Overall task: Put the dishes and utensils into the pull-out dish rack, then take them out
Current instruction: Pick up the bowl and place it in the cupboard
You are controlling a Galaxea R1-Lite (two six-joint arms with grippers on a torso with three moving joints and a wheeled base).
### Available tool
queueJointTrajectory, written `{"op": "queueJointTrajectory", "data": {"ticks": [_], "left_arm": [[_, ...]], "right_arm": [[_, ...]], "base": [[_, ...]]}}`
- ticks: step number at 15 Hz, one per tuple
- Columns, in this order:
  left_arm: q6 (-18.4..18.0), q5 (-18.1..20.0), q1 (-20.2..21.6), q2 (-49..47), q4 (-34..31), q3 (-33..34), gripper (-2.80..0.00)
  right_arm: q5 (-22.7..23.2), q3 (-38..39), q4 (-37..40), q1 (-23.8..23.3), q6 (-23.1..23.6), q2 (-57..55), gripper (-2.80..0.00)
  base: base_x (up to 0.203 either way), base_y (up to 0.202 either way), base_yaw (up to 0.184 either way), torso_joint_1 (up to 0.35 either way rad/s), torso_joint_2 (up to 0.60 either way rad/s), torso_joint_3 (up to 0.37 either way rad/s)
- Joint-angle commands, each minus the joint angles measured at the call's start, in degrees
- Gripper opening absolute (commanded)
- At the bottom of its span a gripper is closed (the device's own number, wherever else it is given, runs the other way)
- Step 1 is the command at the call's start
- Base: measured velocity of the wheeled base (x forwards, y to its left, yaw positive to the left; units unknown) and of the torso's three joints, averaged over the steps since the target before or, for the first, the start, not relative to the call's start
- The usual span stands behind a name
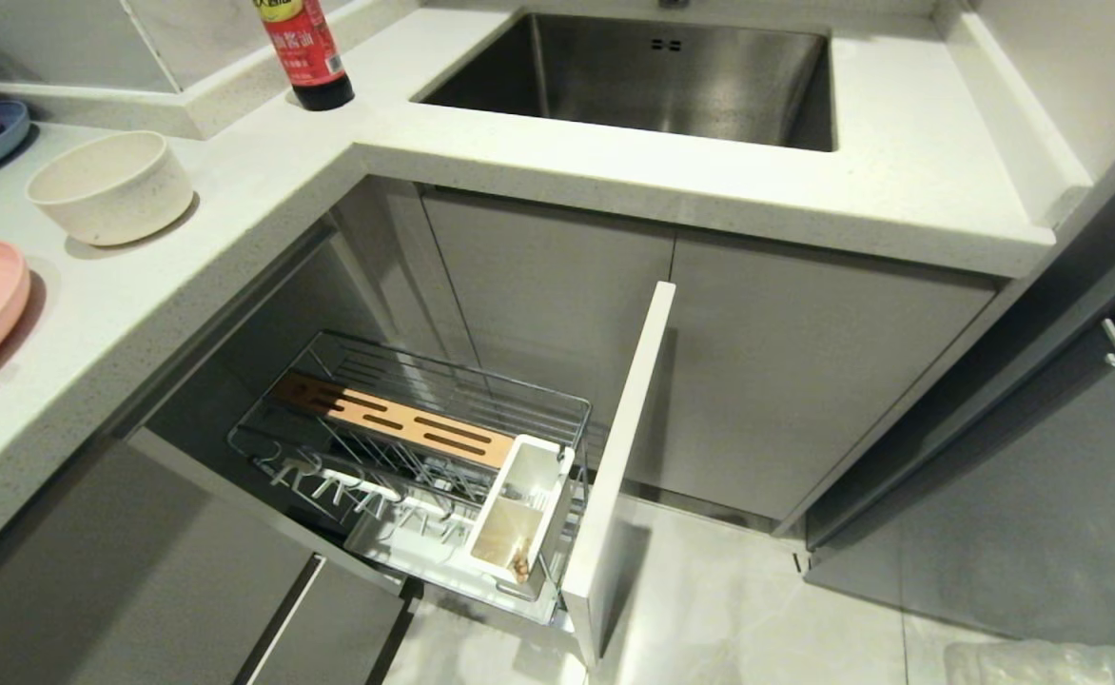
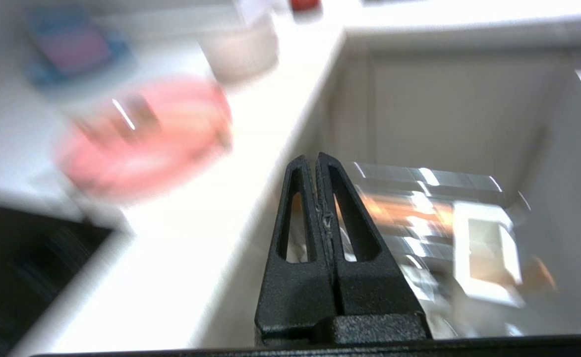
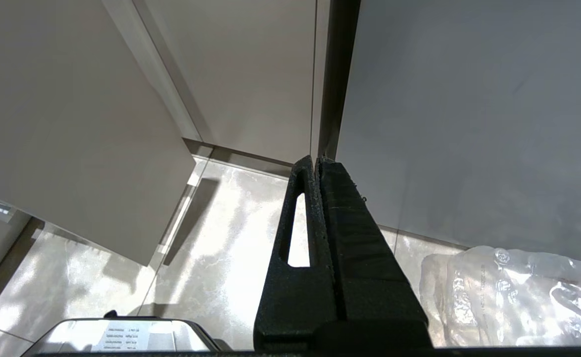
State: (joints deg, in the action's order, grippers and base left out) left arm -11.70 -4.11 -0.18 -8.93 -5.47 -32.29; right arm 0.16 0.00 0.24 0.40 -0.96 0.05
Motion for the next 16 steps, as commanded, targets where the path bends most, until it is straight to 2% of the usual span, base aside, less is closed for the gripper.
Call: {"op": "queueJointTrajectory", "data": {"ticks": [1, 3, 6, 11, 16], "left_arm": [[-1.3, -0.4, 0.1, -11.9, -0.1, -9.1, -2.80], [-0.8, -0.8, 0.1, -22.9, 0.2, -20.0, -2.80], [3.3, -1.6, 0.2, -39.1, 0.4, -33.3, -2.80], [16.2, -4.6, 1.7, -62.3, -1.4, -51.8, -2.80], [27.9, -6.8, 3.9, -80.6, -11.6, -70.2, -2.80]], "right_arm": [[0.0, 0.0, 0.0, 0.0, 0.0, -0.1, -2.80], [0.0, 0.0, 0.0, 0.0, 0.0, 0.0, -2.80], [0.0, -0.1, 0.0, 0.0, 0.0, 0.0, -2.80], [0.0, -0.1, 0.0, 0.0, 0.0, 0.0, -2.80], [0.0, 0.0, 0.0, 0.0, 0.0, 0.0, -2.80]], "base": [[0.000, 0.000, 0.000, 0.000, 0.00, 0.000], [0.000, 0.000, 0.000, 0.000, 0.00, 0.000], [0.000, 0.000, 0.000, 0.000, 0.00, 0.000], [0.000, 0.000, 0.000, 0.000, 0.00, 0.000], [0.000, 0.000, 0.000, 0.000, 0.00, 0.000]]}}
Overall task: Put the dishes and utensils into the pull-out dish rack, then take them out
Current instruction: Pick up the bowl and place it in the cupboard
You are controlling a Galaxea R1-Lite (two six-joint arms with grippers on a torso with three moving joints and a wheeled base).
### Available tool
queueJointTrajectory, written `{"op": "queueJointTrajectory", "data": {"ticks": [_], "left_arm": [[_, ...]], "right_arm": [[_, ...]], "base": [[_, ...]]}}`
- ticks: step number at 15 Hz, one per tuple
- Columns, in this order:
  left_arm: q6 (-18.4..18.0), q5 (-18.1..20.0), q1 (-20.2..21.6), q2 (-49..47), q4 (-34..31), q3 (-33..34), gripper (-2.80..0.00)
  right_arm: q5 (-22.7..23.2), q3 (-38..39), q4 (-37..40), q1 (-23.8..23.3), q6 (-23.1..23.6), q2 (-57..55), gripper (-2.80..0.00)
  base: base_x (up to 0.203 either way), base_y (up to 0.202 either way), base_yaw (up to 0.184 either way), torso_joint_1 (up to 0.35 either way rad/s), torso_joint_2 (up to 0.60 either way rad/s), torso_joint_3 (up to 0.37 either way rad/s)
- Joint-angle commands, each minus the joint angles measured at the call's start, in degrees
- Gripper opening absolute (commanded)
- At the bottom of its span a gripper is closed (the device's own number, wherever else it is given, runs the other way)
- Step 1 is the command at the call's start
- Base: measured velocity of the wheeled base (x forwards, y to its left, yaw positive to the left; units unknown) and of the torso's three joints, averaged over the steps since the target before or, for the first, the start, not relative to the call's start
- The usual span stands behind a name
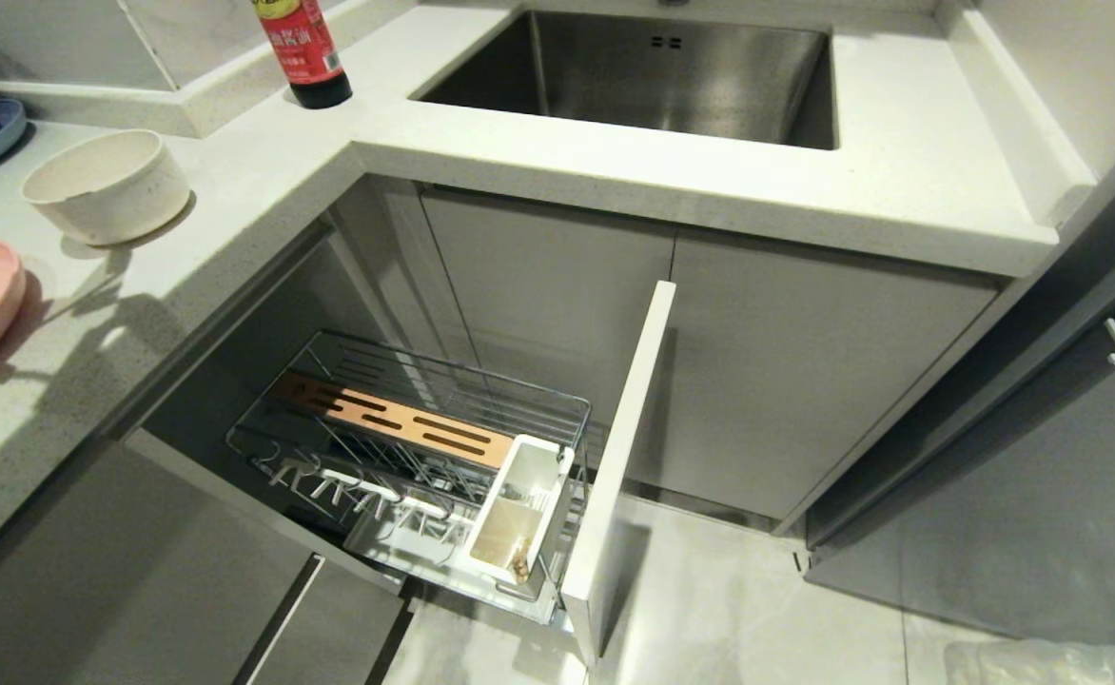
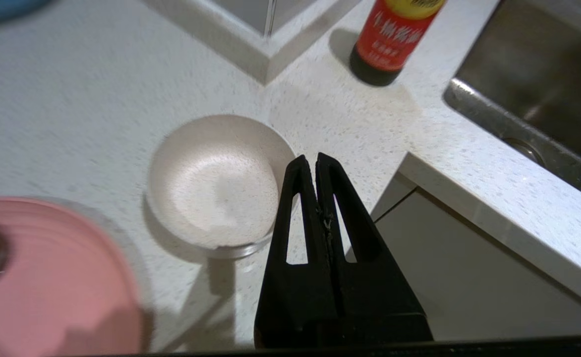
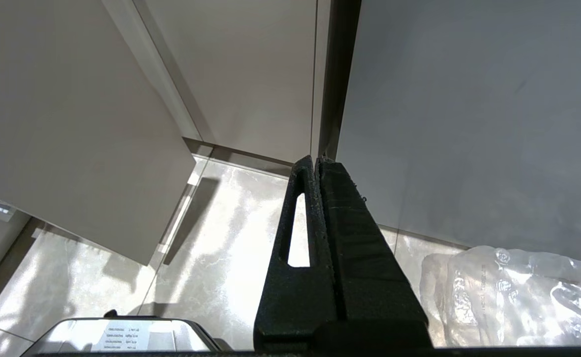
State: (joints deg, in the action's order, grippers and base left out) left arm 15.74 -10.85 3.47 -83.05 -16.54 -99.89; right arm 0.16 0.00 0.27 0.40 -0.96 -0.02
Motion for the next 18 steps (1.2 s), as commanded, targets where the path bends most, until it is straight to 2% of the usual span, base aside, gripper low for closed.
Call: {"op": "queueJointTrajectory", "data": {"ticks": [1, 3, 8, 9, 18], "left_arm": [[2.5, -0.1, 0.3, -9.2, -2.3, -5.3, -2.80], [4.5, -0.2, 0.4, -13.2, -3.9, -8.4, -2.80], [4.9, -0.3, 0.5, -16.2, -5.8, -11.4, -2.80], [4.9, -0.4, 0.6, -16.1, -5.7, -11.4, 0.00], [4.4, -0.5, 0.6, -18.0, -4.7, -11.6, 0.00]], "right_arm": [[0.0, 0.0, 0.0, 0.0, 0.0, 0.0, -2.80], [0.0, 0.0, 0.0, 0.0, 0.0, 0.1, -2.80], [0.0, 0.0, 0.0, 0.0, 0.0, 0.1, -2.80], [0.0, 0.0, 0.0, 0.0, 0.0, 0.0, -2.80], [0.0, 0.0, 0.0, 0.0, 0.0, 0.0, -2.80]], "base": [[0.000, 0.000, 0.000, 0.000, 0.00, 0.000], [0.000, 0.000, 0.000, 0.000, 0.00, 0.000], [0.000, 0.000, 0.000, 0.000, 0.00, 0.000], [0.000, 0.000, 0.000, 0.000, 0.00, 0.000], [0.000, 0.000, 0.000, 0.000, 0.00, 0.000]]}}
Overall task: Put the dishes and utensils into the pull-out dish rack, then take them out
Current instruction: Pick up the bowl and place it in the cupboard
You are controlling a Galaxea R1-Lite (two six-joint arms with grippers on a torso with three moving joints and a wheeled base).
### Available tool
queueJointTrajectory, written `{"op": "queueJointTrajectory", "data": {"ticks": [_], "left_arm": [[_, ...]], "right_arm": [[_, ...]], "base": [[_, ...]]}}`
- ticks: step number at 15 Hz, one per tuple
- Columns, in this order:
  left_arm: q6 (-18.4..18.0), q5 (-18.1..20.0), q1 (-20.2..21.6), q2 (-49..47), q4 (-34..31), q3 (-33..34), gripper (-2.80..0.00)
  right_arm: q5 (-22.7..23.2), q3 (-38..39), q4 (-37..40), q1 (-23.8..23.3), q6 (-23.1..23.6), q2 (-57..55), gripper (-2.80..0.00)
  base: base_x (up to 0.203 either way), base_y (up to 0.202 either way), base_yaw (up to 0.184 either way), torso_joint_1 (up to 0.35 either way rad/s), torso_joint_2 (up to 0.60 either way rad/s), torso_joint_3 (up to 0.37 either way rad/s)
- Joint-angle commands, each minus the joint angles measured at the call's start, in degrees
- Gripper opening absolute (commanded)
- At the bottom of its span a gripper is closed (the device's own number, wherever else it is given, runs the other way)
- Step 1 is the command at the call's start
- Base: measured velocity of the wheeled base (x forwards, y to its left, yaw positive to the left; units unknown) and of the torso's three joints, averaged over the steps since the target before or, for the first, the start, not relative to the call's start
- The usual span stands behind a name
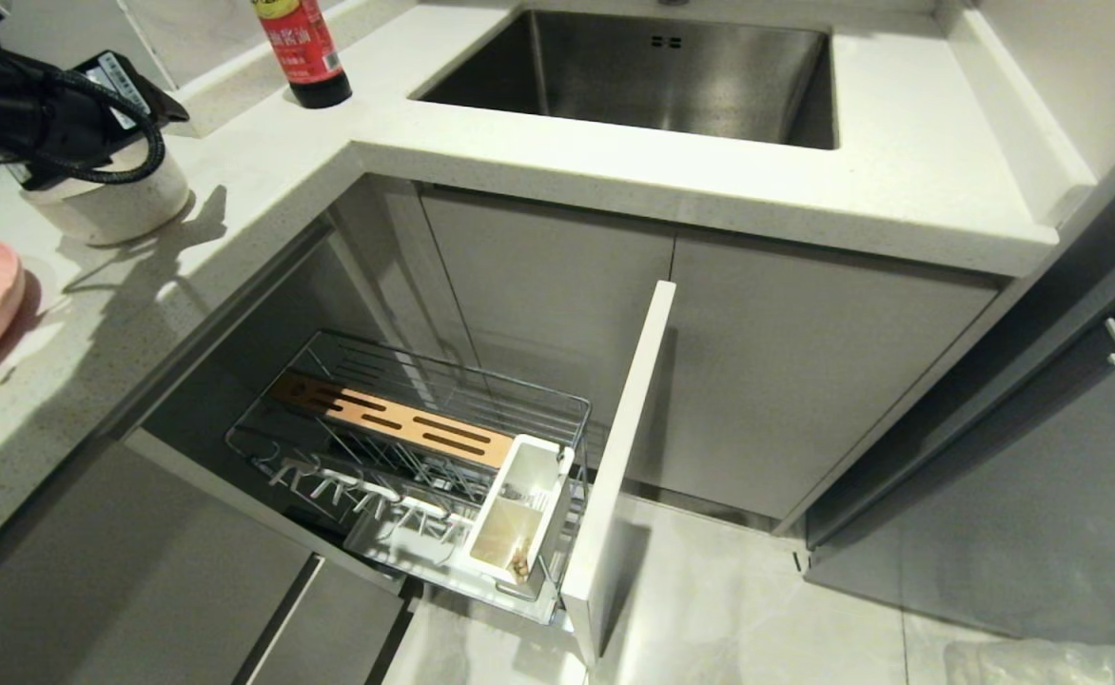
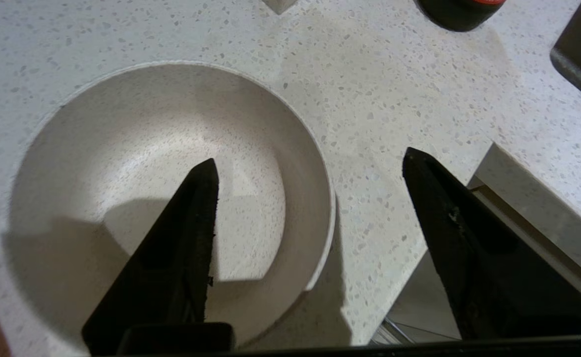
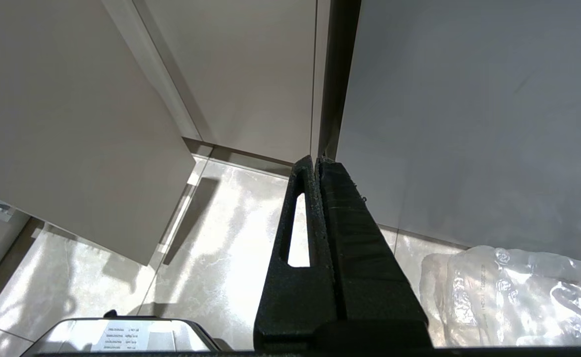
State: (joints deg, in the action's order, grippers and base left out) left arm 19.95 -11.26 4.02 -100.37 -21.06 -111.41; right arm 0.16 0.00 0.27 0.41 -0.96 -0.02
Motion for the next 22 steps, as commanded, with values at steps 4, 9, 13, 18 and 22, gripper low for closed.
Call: {"op": "queueJointTrajectory", "data": {"ticks": [4, 9, 13, 18, 22], "left_arm": [[-0.9, 0.0, 0.7, -2.7, 2.0, 0.0, 0.00], [-1.1, 0.1, 0.8, -4.1, 3.5, -0.4, 0.00], [-1.1, 0.1, 0.8, -4.0, 3.5, -0.4, -2.80], [-1.2, 0.1, 0.8, -3.3, 3.5, -0.4, -2.80], [-1.2, 0.0, 0.9, -1.7, 3.4, -0.3, -2.80]], "right_arm": [[0.0, 0.0, 0.0, 0.0, 0.0, 0.1, -2.80], [0.0, 0.0, 0.0, 0.0, 0.0, 0.1, -2.80], [0.0, 0.0, 0.0, 0.0, 0.0, 0.1, -2.80], [0.0, 0.0, 0.0, 0.0, 0.0, 0.0, -2.80], [0.0, 0.0, 0.0, 0.0, 0.0, 0.0, -2.80]], "base": [[0.000, 0.000, 0.000, 0.000, 0.00, 0.000], [0.000, 0.000, 0.000, 0.000, 0.00, 0.000], [0.000, 0.000, 0.000, 0.000, 0.00, 0.000], [0.000, 0.000, 0.000, 0.000, 0.00, 0.000], [0.000, 0.000, 0.000, 0.000, 0.00, 0.000]]}}
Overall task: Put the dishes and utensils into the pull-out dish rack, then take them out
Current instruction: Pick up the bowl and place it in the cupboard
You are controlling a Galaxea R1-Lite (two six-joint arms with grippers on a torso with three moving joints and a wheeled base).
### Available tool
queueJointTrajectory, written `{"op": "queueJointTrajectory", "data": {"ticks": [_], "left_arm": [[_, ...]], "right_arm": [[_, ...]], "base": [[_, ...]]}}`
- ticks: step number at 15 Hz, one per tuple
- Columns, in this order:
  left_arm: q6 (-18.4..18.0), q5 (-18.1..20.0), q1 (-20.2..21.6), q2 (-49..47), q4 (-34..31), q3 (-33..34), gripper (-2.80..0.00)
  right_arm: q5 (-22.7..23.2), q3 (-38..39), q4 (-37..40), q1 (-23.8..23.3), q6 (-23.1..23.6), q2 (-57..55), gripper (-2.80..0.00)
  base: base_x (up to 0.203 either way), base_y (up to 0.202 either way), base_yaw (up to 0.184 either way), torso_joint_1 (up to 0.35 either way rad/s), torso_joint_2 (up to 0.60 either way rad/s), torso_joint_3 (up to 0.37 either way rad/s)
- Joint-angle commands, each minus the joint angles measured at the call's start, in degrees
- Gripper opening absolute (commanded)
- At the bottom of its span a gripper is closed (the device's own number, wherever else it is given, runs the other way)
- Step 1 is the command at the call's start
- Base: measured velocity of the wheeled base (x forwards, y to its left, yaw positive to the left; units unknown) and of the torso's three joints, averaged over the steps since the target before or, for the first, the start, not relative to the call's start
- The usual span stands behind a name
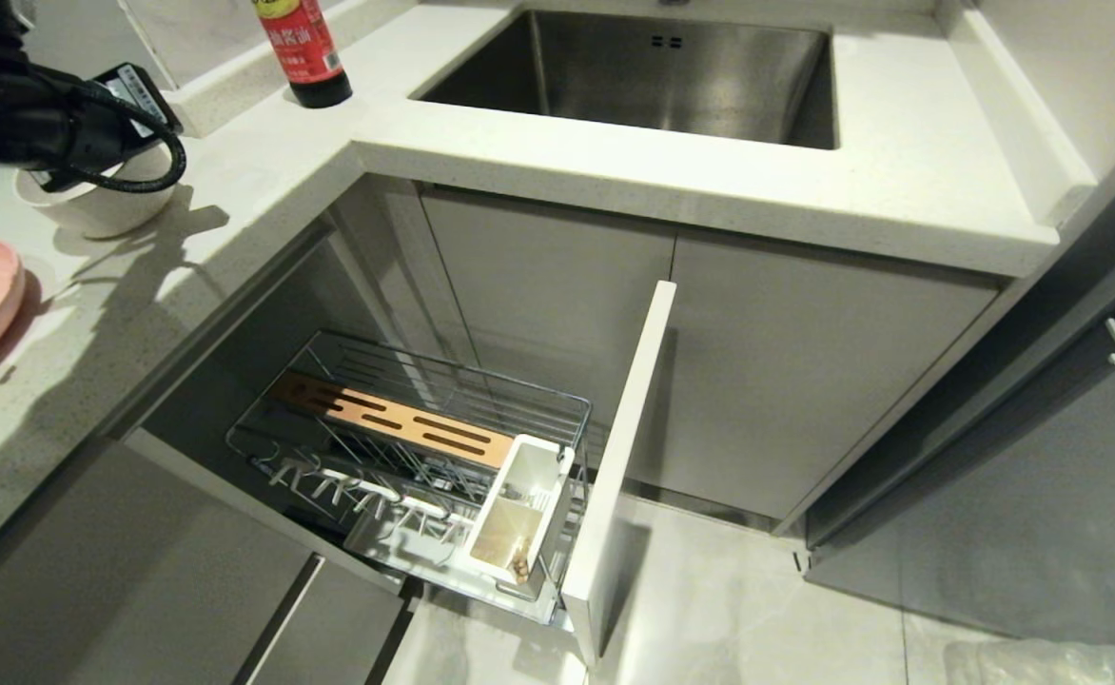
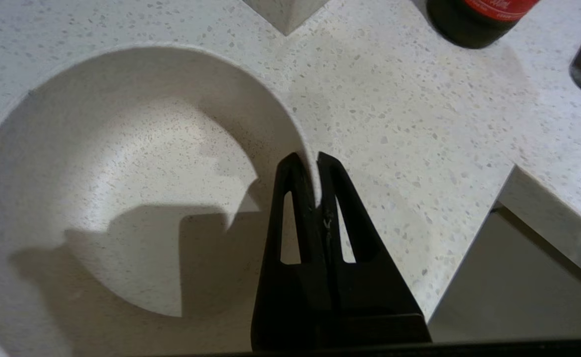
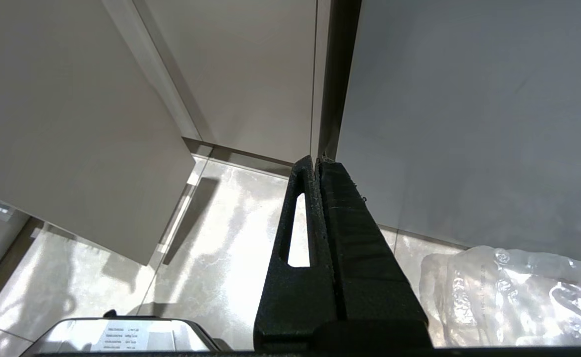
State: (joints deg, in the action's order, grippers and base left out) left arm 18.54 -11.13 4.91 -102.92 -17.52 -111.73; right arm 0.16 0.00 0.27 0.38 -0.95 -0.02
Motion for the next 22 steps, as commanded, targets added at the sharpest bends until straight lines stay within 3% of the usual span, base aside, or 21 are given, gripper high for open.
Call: {"op": "queueJointTrajectory", "data": {"ticks": [1, 5, 7, 9, 11, 15, 16, 18, 22], "left_arm": [[0.2, -0.1, 0.0, 1.9, -0.3, 0.0, -2.80], [0.8, -0.4, -0.4, 10.6, -4.1, 0.3, -2.80], [1.9, -1.6, -3.7, 15.0, -4.6, 0.2, -2.80], [4.6, -3.7, -9.6, 17.7, -5.0, 0.5, -2.80], [7.7, -6.6, -18.2, 20.9, -5.0, 1.4, -2.80], [17.4, -8.1, -34.8, 26.7, -4.4, 12.2, -2.80], [21.8, -8.3, -38.2, 27.6, -2.9, 16.1, -2.80], [27.3, -9.1, -40.9, 28.1, 4.9, 22.9, -2.80], [32.1, -13.8, -43.9, 26.6, 25.5, 41.2, -2.80]], "right_arm": [[0.0, -0.1, 0.0, 0.1, 0.0, 0.0, -2.80], [0.0, 0.0, 0.0, 0.0, 0.0, 0.1, -2.80], [0.0, 0.0, 0.0, 0.0, 0.0, 0.0, -2.80], [0.0, 0.0, 0.0, 0.1, 0.0, 0.1, -2.80], [0.0, 0.0, 0.0, 0.1, 0.0, 0.0, -2.80], [0.0, 0.0, 0.0, 0.0, 0.0, 0.1, -2.80], [0.0, 0.0, 0.0, 0.1, 0.0, 0.0, -2.80], [0.0, 0.0, 0.0, 0.0, 0.0, 0.0, -2.80], [0.0, 0.0, 0.0, 0.1, 0.0, 0.0, -2.80]], "base": [[0.000, 0.000, 0.000, 0.000, 0.00, 0.000], [0.000, 0.000, 0.000, 0.000, 0.00, 0.000], [0.000, 0.000, 0.000, 0.000, 0.00, 0.000], [0.000, 0.000, 0.000, 0.000, 0.00, 0.000], [0.000, 0.000, 0.000, 0.000, 0.00, 0.000], [0.000, 0.000, 0.000, 0.000, 0.00, 0.000], [0.000, 0.000, 0.000, 0.000, 0.00, 0.000], [0.000, 0.000, 0.000, 0.000, 0.00, 0.000], [0.000, 0.000, 0.000, 0.000, 0.00, 0.000]]}}
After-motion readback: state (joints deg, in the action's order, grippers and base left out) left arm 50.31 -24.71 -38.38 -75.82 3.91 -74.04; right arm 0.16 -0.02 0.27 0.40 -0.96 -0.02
